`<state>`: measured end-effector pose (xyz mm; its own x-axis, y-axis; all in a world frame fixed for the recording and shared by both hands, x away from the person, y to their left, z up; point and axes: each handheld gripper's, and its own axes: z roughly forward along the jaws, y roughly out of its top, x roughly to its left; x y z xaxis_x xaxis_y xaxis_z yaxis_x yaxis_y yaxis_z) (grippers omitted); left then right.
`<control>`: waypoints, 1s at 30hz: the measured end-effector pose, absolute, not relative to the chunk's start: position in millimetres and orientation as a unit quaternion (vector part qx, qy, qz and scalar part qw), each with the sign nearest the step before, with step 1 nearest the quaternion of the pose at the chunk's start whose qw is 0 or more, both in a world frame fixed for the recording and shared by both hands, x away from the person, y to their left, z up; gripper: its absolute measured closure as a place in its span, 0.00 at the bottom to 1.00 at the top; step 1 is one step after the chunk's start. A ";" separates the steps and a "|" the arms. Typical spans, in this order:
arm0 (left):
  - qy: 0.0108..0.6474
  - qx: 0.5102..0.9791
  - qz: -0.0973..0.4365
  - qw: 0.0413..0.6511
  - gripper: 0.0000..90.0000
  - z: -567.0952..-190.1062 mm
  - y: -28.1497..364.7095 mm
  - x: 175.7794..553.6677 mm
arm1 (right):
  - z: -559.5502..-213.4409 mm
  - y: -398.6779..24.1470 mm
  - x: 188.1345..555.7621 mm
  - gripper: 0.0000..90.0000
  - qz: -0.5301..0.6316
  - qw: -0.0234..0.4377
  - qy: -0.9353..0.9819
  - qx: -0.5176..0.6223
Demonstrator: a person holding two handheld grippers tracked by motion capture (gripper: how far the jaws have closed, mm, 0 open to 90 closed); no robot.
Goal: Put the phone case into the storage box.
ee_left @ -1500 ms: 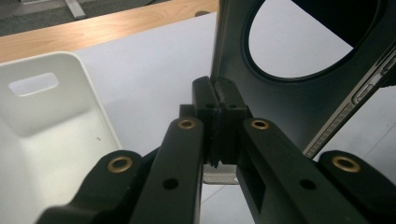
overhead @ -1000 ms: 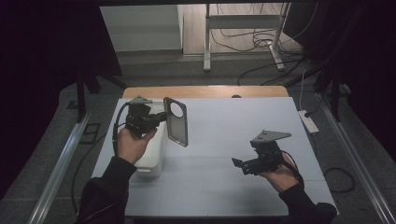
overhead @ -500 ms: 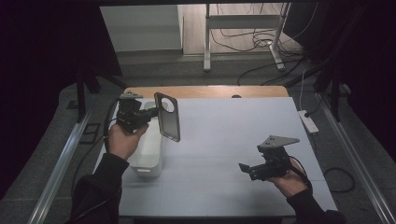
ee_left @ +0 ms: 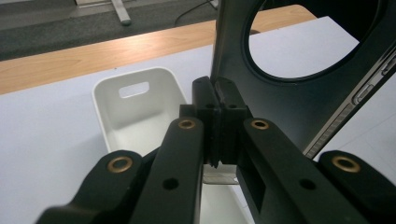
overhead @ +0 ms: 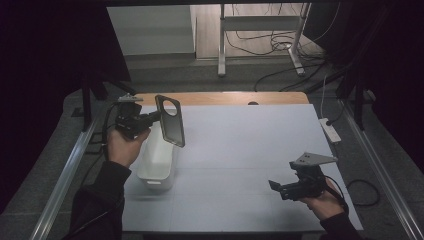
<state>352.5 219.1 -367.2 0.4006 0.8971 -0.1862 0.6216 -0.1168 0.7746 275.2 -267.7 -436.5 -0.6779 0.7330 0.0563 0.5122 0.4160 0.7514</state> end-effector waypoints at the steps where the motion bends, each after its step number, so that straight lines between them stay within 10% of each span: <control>1: 0.521 0.728 0.167 0.412 0.99 -367.2 219.1 352.5 | -436.5 -267.7 275.2 0.02 0.389 0.142 0.829 0.375; 30: 0.557 0.704 0.187 0.398 0.99 -374.0 242.1 374.8 | -450.7 -303.8 243.5 0.00 0.388 0.161 0.808 0.414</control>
<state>374.8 242.1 -374.0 0.3096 0.9336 -0.1802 0.6358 -0.0624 0.7694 243.5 -303.8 -450.7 -0.6053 0.7936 0.0617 0.5446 0.3564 0.7592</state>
